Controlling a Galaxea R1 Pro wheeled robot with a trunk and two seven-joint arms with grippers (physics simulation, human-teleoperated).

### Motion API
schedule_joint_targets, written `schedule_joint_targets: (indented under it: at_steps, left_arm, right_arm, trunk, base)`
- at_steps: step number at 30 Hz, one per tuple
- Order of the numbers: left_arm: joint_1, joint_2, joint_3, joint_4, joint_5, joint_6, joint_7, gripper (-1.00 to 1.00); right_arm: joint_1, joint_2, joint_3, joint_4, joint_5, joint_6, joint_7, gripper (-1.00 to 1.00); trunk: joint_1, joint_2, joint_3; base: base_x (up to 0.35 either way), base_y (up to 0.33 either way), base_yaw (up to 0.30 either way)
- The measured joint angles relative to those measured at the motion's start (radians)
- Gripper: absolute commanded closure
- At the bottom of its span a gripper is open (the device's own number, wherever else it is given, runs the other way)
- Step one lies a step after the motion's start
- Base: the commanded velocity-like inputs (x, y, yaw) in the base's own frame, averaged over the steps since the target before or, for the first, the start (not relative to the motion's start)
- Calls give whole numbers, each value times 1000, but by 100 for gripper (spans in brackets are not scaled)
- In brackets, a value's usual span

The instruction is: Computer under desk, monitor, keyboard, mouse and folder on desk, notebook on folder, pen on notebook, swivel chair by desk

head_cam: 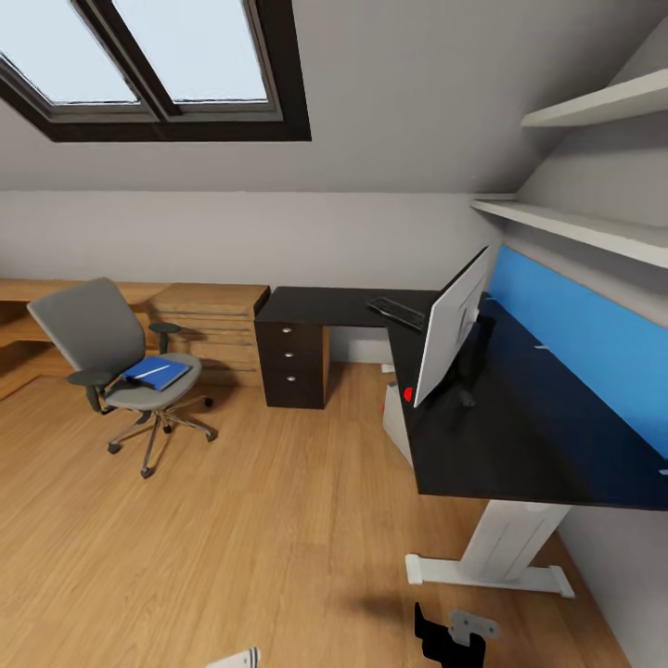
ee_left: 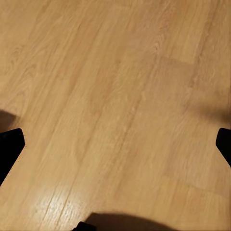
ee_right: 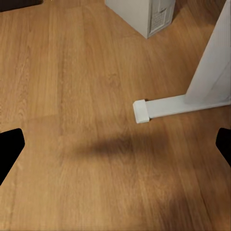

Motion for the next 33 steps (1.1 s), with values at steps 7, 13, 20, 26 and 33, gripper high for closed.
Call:
schedule_joint_targets:
  at_steps: [7,13,20,26,33]
  left_arm:
    - [0,-3,-4,-6,2,1,105,-100]
    - [0,-4,-7,-6,2,1,145,-100]
    - [0,-4,-7,-5,2,3,148,-100]
    - [0,-4,-7,-4,1,3,148,-100]
    - [0,-4,-7,-4,1,4,148,-100]
  right_arm:
    - [0,-1,-1,-1,0,0,0,-100]
    - [0,-2,-2,0,1,-14,0,-100]
    - [0,1,0,1,0,-35,-3,-100]
    - [0,2,1,1,-3,-37,-9,-100]
    - [1,32,-3,-1,-2,-36,-29,-100]
  trunk:
    - [-27,49,22]
    - [-50,91,41]
    - [-77,140,67]
    - [-100,182,94]
    - [-127,231,126]
  base:
    - [0,0,0]
    - [0,0,0]
    - [0,0,48]
    - [0,0,16]
    - [0,0,1]
